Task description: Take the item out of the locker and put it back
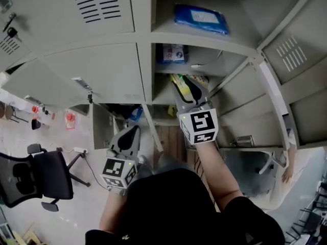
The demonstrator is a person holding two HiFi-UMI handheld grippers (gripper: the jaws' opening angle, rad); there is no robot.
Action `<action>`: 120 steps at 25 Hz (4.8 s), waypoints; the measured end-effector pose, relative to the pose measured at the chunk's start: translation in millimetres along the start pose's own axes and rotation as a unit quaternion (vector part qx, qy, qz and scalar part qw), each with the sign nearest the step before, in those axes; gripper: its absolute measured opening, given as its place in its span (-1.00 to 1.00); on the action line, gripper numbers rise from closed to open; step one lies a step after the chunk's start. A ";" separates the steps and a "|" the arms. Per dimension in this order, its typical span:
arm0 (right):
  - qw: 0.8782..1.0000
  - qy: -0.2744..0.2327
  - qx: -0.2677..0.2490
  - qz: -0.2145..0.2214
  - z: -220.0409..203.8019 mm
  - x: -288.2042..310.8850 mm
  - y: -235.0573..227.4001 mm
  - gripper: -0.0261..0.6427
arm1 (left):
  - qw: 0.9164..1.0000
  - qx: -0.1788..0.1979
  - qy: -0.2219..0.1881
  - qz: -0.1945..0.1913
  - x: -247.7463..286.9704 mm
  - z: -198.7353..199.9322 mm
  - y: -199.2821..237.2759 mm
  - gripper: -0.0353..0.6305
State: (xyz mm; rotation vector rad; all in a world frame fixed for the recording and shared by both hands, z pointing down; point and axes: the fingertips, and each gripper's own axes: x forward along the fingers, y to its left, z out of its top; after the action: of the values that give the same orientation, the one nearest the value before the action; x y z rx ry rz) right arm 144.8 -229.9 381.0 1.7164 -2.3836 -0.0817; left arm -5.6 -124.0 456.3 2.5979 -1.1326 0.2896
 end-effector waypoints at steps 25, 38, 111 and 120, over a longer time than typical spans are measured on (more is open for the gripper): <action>0.990 0.141 -0.016 -0.016 -23.3 90.6 -50.9 0.17 | 0.989 -0.073 -0.031 0.128 -69.5 9.9 -9.4 -0.86; 0.985 0.168 -0.038 -0.001 -31.3 94.4 -48.2 0.02 | 0.986 -0.077 -0.030 0.145 -92.0 1.5 1.2 -0.86; 0.994 0.049 0.066 0.067 3.6 -181.5 50.3 -0.22 | 0.999 0.005 0.008 -0.033 -45.5 18.3 -52.4 -0.86; 0.994 0.059 0.064 0.070 -6.6 -170.5 50.9 -0.22 | 1.000 0.002 0.011 -0.021 -49.7 15.2 -46.0 -0.86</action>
State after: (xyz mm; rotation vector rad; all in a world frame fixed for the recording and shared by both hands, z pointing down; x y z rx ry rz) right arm 150.5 -52.0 373.3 1.5517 -2.4597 0.1927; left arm -3.9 -65.6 418.9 2.6123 -1.0708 0.3114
